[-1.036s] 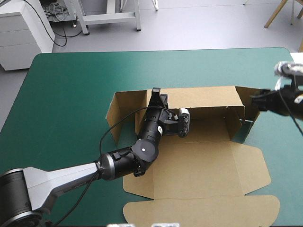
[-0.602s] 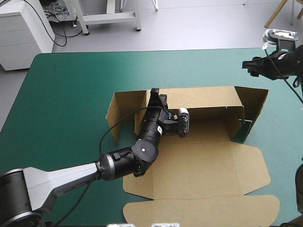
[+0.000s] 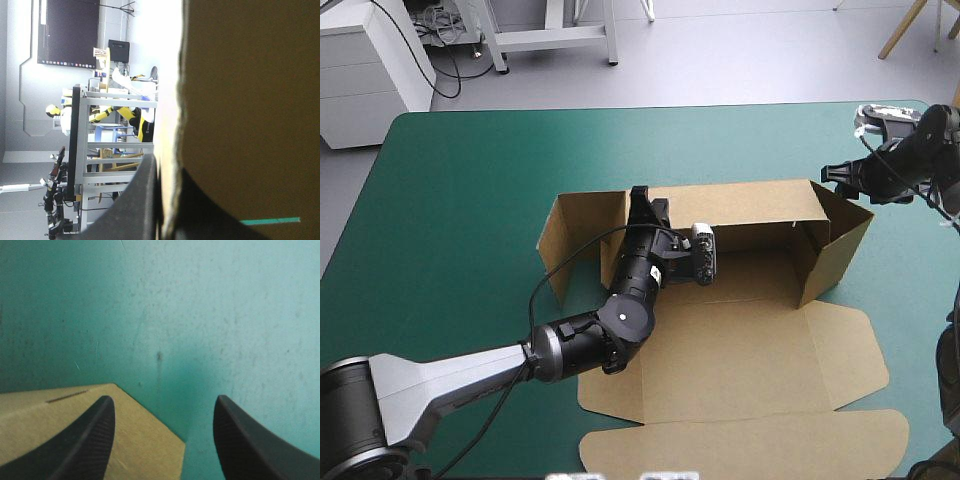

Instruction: Fold the box

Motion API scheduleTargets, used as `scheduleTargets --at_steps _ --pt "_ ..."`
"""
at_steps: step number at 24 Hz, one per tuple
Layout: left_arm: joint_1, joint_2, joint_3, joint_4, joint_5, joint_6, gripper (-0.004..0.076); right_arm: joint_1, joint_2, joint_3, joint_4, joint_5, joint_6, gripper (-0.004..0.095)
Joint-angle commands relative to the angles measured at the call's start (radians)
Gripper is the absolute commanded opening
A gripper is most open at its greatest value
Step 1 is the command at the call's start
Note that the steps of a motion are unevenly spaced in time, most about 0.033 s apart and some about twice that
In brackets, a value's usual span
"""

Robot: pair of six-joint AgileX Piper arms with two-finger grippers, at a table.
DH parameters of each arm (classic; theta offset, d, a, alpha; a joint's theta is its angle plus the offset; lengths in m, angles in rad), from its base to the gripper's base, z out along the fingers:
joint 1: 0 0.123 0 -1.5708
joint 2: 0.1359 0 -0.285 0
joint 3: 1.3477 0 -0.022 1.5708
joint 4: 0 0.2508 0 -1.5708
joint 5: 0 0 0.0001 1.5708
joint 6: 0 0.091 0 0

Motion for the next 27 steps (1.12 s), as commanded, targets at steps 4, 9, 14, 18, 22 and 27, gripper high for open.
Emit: scheduleTargets --at_steps 4,9,14,18,22,27 --pt "-0.003 -0.039 -0.019 -0.014 0.014 -0.017 -0.001 -0.001 -0.188 0.217 0.036 -0.105 -0.057 0.0525" --pt "-0.003 0.001 -0.019 -0.059 0.01 0.263 -0.001 -0.001 -0.327 0.448 0.185 -0.271 -0.202 0.0526" --pt "-0.003 0.02 -0.019 -0.068 0.003 0.286 -0.001 -0.001 -0.396 0.56 0.27 -0.367 -0.32 0.0526" --pt "-0.003 0.02 -0.019 -0.066 0.002 0.284 -0.001 -0.001 -0.446 0.605 0.274 -0.377 -0.469 0.0526" --pt "-0.003 0.02 -0.019 -0.066 0.002 0.279 -0.001 -0.001 -0.453 0.605 0.274 -0.348 -0.587 0.0525" --pt "-0.003 0.02 -0.019 -0.066 0.002 0.277 -0.001 -0.001 -0.453 0.605 0.274 -0.296 -0.751 0.0526"
